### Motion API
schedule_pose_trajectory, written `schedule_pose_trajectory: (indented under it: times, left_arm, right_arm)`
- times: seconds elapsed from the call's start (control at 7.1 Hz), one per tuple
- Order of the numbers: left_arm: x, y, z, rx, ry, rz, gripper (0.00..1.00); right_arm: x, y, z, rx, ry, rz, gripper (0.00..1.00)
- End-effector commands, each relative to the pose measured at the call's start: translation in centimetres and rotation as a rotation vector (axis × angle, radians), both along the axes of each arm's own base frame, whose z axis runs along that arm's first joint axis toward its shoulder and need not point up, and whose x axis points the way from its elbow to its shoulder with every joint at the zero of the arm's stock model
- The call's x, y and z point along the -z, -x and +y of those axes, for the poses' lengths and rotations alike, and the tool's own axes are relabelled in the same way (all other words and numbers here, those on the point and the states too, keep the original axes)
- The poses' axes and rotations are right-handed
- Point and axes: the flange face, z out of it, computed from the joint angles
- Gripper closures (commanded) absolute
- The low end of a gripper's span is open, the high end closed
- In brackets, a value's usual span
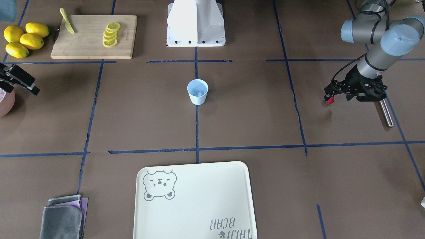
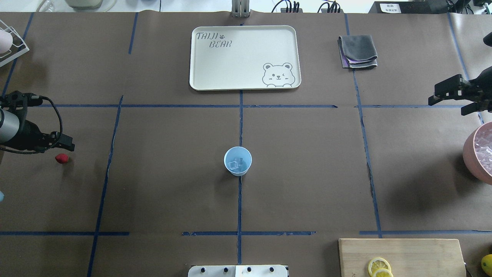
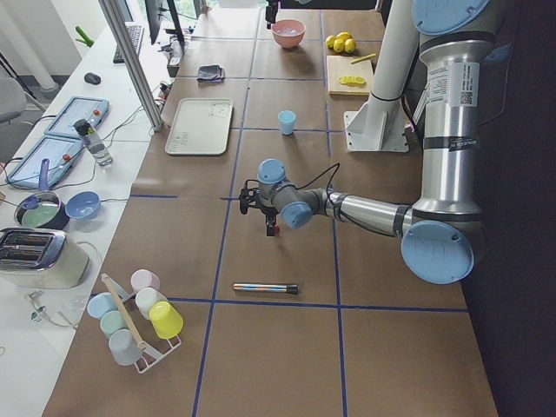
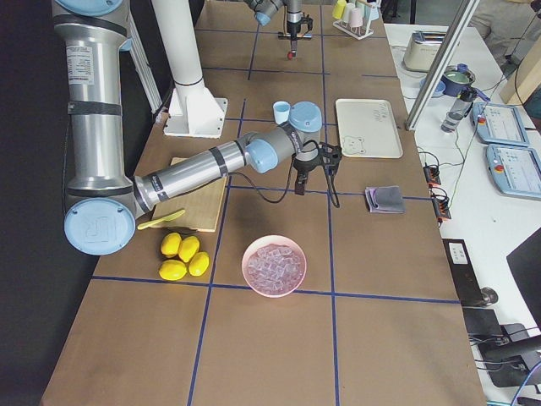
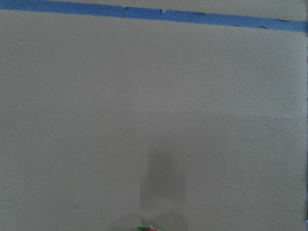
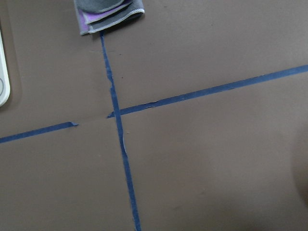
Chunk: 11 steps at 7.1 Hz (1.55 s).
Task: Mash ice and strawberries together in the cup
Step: 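Grasp the red strawberry with the left gripper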
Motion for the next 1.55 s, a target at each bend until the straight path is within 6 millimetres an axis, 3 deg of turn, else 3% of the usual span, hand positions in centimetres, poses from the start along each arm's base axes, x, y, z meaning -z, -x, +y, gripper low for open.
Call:
schedule_pose_trajectory:
  times: [0.0,0.42,0.56,0.7,0.85,1.13,1.27,1.41]
  left_arm:
    - [-0.8,-1.2,0.5,-0.007,0.003,-0.018,0.0]
    - [-1.7,-1.3,0.9,-0.015,0.021,-0.027,0.05]
    - [-1.7,-1.3,0.9,-0.016,0.022,-0.027,0.26]
    - [-1.6,-1.3,0.9,-0.019,0.023,-0.023,0.64]
    - [-1.5,-1.2,1.0,-0.018,0.022,-0.02,0.95]
    - [-0.2,-1.6,0.7,-0.019,0.012,-0.002,1.0]
    - [3.7,-2.9,-0.3,-0.007,0.011,0.064,1.0]
    - [9.5,-4.8,-1.7,0.01,0.042,0.165,1.0]
  right_arm:
    - [-0.2,-0.1,-0.1,0.003,-0.001,-0.001,0.0]
    - [-0.1,0.0,-0.1,0.004,-0.001,-0.001,0.0]
    - [-0.1,0.0,-0.1,0.003,0.002,-0.001,0.0]
    - [-0.1,0.0,-0.1,0.003,0.002,-0.001,0.0]
    - [-0.3,0.0,-0.2,0.002,0.004,0.002,0.0]
    - [-0.1,0.0,-0.3,0.002,0.002,0.002,0.0]
    - [0.1,0.0,-0.4,0.002,-0.001,0.001,0.0]
    - [0.1,-0.2,-0.4,-0.001,0.0,-0.001,0.0]
